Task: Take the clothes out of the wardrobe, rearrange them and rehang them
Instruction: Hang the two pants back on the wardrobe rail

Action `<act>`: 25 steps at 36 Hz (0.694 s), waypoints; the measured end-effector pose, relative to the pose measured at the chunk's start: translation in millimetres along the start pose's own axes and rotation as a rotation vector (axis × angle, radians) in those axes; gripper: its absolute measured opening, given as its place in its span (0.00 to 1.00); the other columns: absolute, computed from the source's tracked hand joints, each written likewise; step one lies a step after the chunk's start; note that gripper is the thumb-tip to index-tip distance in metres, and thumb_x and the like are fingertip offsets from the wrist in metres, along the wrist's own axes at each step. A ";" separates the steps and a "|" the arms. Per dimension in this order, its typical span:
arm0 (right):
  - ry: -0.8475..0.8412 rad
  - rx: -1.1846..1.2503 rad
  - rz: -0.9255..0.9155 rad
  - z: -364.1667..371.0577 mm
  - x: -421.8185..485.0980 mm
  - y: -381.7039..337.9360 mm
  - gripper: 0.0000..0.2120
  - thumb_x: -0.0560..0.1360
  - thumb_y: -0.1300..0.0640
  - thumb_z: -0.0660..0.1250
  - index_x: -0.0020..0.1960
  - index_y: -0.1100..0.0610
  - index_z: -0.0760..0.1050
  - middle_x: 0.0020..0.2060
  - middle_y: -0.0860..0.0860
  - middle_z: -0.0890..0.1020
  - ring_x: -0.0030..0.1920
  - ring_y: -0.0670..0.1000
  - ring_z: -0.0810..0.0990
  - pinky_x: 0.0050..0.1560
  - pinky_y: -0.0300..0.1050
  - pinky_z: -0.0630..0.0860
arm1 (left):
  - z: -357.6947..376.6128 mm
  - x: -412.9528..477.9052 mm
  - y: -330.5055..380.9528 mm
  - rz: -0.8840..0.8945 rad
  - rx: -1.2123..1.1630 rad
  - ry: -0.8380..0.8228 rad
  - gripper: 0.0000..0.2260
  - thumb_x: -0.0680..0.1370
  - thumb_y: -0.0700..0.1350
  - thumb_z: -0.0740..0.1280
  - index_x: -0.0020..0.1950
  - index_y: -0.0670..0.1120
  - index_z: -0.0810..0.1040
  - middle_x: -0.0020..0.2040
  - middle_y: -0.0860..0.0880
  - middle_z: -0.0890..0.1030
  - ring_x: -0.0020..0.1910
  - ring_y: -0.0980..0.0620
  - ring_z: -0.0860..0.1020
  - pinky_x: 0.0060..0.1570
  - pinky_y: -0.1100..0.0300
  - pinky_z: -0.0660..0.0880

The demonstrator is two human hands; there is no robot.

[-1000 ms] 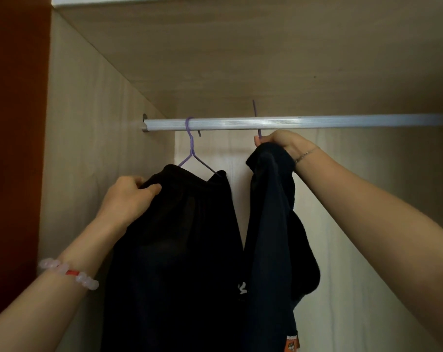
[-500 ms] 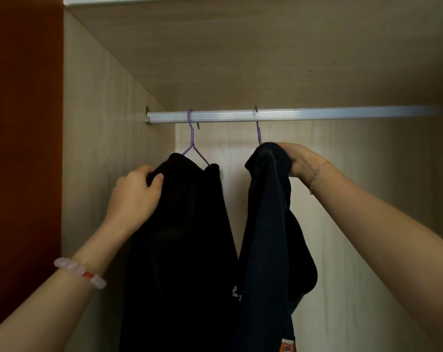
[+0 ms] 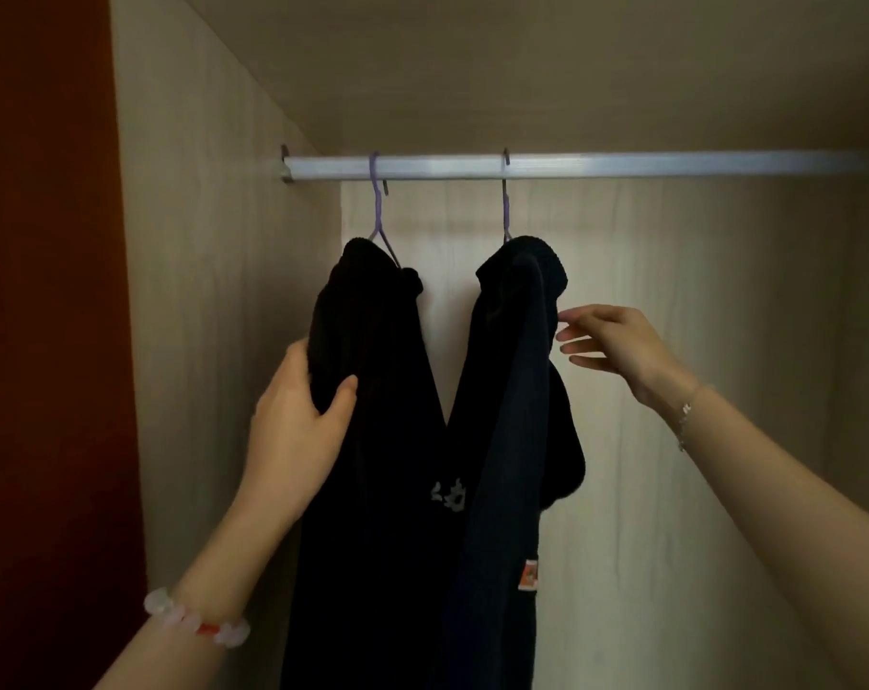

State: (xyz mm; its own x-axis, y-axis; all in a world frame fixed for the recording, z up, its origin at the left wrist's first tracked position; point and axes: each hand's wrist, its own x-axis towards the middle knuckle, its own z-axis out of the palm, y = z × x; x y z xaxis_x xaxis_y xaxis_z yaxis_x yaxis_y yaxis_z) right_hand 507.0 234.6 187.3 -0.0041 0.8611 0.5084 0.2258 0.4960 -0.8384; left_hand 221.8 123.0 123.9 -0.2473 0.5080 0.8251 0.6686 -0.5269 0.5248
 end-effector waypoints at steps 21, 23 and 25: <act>0.395 0.000 0.815 65.5 -350.0 215.7 0.10 0.78 0.56 0.62 0.55 0.58 0.79 0.47 0.54 0.83 0.48 0.53 0.81 0.53 0.50 0.76 | 35.8 -310.4 -144.1 -0.862 -0.080 -0.992 0.21 0.75 0.38 0.67 0.67 0.37 0.68 0.62 0.40 0.76 0.63 0.42 0.74 0.54 0.60 0.69; 0.474 0.015 0.875 81.4 -388.8 210.9 0.09 0.78 0.55 0.62 0.54 0.57 0.79 0.45 0.53 0.83 0.47 0.53 0.82 0.47 0.45 0.77 | 25.8 -325.6 -151.9 -0.827 -0.087 -1.119 0.20 0.76 0.39 0.65 0.67 0.39 0.68 0.62 0.41 0.76 0.63 0.43 0.74 0.55 0.59 0.70; 0.547 0.033 0.947 95.9 -429.4 203.9 0.09 0.79 0.56 0.61 0.53 0.56 0.78 0.43 0.53 0.83 0.44 0.52 0.81 0.41 0.42 0.75 | 14.6 -338.8 -157.5 -0.765 -0.064 -1.286 0.20 0.78 0.42 0.63 0.69 0.41 0.67 0.63 0.44 0.75 0.62 0.46 0.75 0.54 0.59 0.71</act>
State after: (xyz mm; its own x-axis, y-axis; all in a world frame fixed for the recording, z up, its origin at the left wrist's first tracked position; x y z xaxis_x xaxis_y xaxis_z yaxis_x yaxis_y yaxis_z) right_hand 461.3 -23.4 -220.8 0.5925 0.7334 -0.3333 -0.1170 -0.3310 -0.9363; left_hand 210.5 43.9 -241.4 0.2785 0.8858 -0.3712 0.6262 0.1256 0.7695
